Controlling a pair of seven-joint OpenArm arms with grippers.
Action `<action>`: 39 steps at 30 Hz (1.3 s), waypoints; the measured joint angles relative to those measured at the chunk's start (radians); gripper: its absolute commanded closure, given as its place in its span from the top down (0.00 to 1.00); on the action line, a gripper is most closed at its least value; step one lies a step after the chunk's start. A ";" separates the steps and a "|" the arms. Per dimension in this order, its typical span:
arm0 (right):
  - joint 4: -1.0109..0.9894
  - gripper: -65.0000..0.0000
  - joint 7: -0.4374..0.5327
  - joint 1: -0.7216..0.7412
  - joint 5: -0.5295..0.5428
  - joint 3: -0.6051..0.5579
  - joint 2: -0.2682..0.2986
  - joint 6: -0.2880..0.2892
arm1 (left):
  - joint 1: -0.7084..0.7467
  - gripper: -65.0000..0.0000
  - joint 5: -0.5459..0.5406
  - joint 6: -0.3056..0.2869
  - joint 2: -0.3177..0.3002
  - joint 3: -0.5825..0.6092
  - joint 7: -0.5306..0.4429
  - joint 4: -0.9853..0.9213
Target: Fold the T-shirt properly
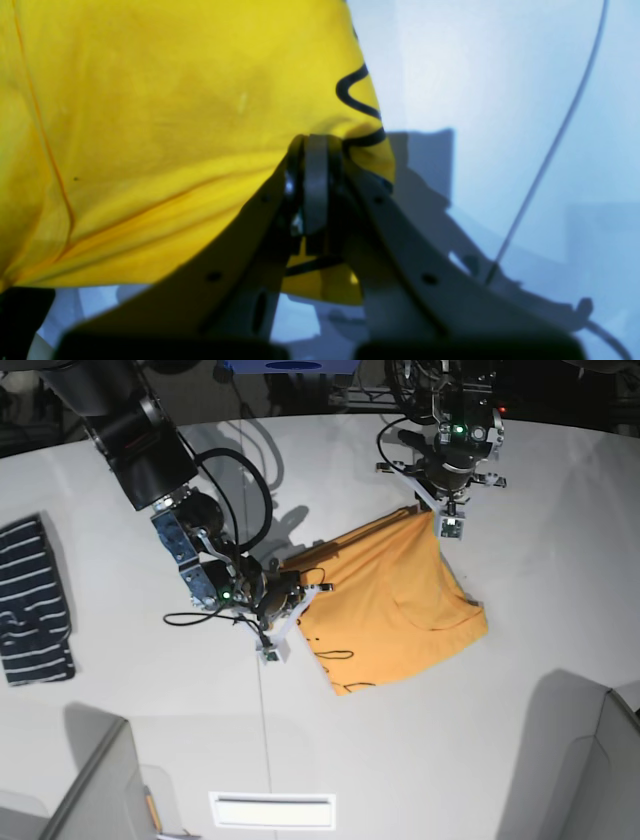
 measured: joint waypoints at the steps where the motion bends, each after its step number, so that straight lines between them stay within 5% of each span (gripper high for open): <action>1: 0.002 0.00 0.000 0.000 0.000 0.000 0.000 0.000 | 0.004 0.00 0.000 -0.001 0.000 0.000 -0.003 0.000; 4: 0.006 0.00 -0.001 -0.003 0.000 0.000 0.000 0.000 | 0.008 0.00 -0.012 -0.005 -0.016 0.000 -0.002 0.000; 10: 0.030 0.00 -0.002 -0.010 -0.020 0.000 0.003 -0.011 | 0.031 0.89 0.011 0.005 -0.032 -0.011 0.014 0.001; 12: 0.080 0.00 -0.009 -0.033 -0.035 0.003 0.010 -0.020 | 0.039 1.00 0.008 0.005 -0.030 -0.011 0.017 0.006; 16: 0.212 0.00 -0.079 -0.074 -0.039 0.005 0.020 -0.022 | 0.041 1.00 0.001 -0.002 -0.023 -0.063 0.010 0.027; 19: 0.317 0.00 -0.089 -0.085 -0.031 0.005 0.037 -0.018 | 0.029 0.91 -0.081 -0.002 -0.026 -0.150 0.011 0.031; 23: 0.422 0.00 -0.113 -0.139 -0.029 0.076 0.067 -0.016 | -0.028 0.80 -0.441 -0.057 -0.030 -0.323 0.026 0.031; 27: 0.454 0.00 -0.164 -0.166 -0.041 0.180 0.078 -0.019 | -0.094 0.80 -0.757 -0.050 -0.131 -0.426 0.167 0.000; 30: 0.457 0.00 -0.167 -0.166 -0.036 0.186 0.073 -0.019 | -0.186 0.80 -0.973 -0.056 -0.140 -0.479 0.196 -0.066; 39: 0.458 0.00 -0.172 -0.182 -0.037 0.185 0.074 -0.016 | -0.302 0.79 -0.994 -0.052 -0.144 -0.486 0.197 -0.310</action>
